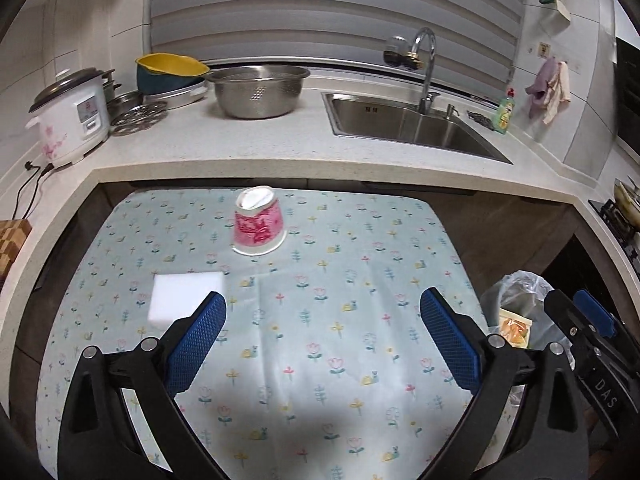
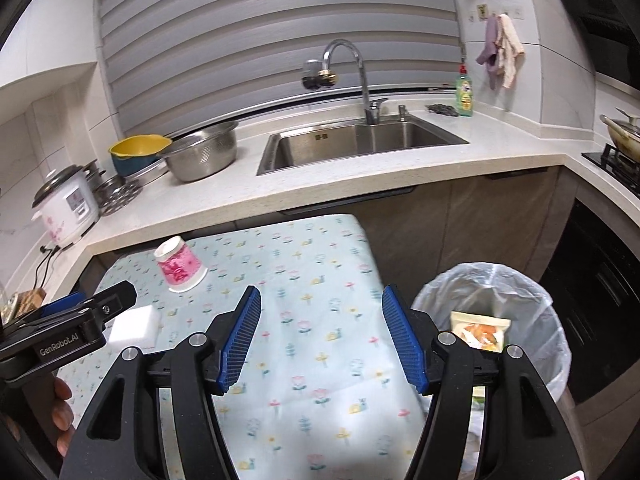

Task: Collect trash
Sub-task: 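Move both grippers back over the white sponge and pink cup, then grasp the white sponge with the left gripper while the right grasps the pink cup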

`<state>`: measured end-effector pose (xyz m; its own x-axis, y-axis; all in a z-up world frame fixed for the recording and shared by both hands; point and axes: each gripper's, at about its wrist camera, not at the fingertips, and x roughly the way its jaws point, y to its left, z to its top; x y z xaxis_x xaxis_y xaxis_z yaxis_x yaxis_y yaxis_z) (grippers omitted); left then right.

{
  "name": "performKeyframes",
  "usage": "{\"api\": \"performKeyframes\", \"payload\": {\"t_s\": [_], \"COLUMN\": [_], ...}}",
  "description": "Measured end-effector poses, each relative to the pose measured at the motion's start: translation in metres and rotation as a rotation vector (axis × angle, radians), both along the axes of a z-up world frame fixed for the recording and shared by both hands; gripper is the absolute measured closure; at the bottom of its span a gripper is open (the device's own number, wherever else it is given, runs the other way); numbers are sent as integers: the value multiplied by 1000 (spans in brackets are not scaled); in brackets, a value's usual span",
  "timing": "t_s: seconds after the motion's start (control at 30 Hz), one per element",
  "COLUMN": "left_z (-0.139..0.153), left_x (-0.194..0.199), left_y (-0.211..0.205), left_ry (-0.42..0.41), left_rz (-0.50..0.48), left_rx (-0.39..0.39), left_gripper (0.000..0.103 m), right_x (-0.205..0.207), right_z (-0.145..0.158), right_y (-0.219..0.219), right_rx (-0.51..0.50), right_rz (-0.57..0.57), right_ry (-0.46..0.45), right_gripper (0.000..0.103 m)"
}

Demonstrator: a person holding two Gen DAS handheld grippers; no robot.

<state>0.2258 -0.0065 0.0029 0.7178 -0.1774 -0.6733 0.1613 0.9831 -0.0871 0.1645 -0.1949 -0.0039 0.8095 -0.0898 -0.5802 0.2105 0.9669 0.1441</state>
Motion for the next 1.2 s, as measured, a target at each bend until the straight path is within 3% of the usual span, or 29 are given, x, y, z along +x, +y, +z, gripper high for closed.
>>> {"api": "performKeyframes", "payload": {"t_s": [0.4,0.83,1.13,1.2], "left_z": [-37,-91,-119,-124], "left_x": [28,58,82,86], "left_y": [83,136,152,153], "left_ry": [83,194,263,281], "left_rz": [139,197,186,176], "left_rx": [-2,-5,-59,-79], "left_gripper": [10,11,38,53], "right_x": [42,88,118,127], "right_z": [-20,-62,-80,-82], "right_y": [66,113,124,127], "right_rx": [-11,4,17,31], "right_rz": [102,186,214,221], "right_ry": [47,122,152,155], "right_gripper": [42,42,42,42]}}
